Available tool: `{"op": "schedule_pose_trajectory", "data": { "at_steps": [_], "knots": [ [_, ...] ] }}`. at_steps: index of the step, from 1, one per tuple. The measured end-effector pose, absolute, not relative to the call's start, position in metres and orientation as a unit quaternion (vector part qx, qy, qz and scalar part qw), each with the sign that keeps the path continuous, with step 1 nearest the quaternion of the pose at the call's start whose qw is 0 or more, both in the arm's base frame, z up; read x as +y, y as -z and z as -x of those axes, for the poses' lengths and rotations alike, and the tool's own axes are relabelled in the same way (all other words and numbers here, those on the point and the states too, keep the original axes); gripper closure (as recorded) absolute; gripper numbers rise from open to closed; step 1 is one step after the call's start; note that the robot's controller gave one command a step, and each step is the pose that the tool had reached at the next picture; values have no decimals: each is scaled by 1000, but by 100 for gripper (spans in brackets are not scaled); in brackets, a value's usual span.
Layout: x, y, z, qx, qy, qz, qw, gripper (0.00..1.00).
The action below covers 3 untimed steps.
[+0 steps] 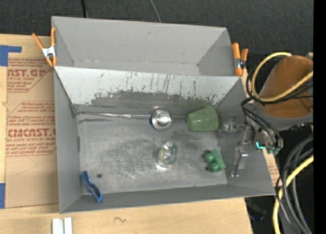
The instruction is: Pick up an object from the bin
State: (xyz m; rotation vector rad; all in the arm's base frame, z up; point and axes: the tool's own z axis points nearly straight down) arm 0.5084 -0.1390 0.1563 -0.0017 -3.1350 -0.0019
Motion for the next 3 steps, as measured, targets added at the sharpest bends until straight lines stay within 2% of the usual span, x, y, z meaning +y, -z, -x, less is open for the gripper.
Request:
{"op": "schedule_pose_trajectory", "data": {
  "at_steps": [1, 2, 3],
  "knots": [
    [-147, -70, -493, -979, 0, 202, -1, 0],
    [-130, -100, -485, -972, 0, 236, -1, 0],
    [-151, -100, -494, -944, 1, 330, 0, 0]
  ]
}}
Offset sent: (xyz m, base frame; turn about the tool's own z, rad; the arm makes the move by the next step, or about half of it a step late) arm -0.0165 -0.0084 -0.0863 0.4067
